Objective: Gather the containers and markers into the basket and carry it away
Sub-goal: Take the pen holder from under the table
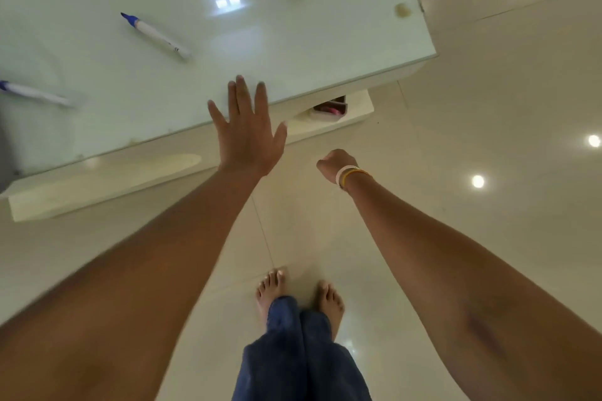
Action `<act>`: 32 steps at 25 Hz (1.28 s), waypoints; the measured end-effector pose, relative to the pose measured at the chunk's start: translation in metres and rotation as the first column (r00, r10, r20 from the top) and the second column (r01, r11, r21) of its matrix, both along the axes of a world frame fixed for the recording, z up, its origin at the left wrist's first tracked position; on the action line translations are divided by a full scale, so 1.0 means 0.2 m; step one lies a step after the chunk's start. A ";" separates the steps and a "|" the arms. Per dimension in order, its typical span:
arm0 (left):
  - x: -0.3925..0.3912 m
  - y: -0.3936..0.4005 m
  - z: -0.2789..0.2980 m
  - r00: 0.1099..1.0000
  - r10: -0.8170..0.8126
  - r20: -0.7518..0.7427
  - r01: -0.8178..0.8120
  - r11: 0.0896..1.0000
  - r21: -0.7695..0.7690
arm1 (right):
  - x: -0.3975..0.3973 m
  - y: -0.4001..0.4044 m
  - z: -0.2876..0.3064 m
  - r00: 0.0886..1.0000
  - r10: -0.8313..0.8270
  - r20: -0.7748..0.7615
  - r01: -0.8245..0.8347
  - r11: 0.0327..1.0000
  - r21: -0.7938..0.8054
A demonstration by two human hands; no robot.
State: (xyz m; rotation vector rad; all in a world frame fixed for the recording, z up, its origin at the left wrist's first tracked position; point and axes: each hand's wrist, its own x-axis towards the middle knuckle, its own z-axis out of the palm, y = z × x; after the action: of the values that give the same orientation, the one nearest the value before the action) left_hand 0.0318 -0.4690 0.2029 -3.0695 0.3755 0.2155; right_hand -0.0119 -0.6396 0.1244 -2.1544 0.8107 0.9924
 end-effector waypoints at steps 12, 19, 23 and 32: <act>0.16 0.03 -0.66 0.611 -0.029 0.791 0.086 0.996 -0.030 | 0.59 -0.02 -0.71 0.358 -0.918 -0.173 0.826 0.224 0.518; 0.15 0.01 -0.61 0.633 0.009 0.774 0.072 0.995 -0.070 | 0.49 0.09 -0.70 0.193 -0.965 -0.179 0.834 0.065 0.548; 0.00 0.01 -0.42 0.858 0.059 0.511 0.016 0.990 -0.141 | 0.15 0.17 -0.53 0.292 -0.939 -0.179 0.879 0.190 0.437; -0.24 0.06 0.41 0.757 0.288 -0.587 -0.485 0.849 -0.209 | -0.32 0.19 0.39 0.485 -0.841 -0.239 0.859 0.406 0.312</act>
State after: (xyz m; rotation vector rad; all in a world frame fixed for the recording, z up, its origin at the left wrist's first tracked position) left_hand -0.0166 -0.4560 0.2853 -3.3422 -0.2834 1.1713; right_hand -0.0756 -0.6015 0.2026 -1.0586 1.3944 0.5457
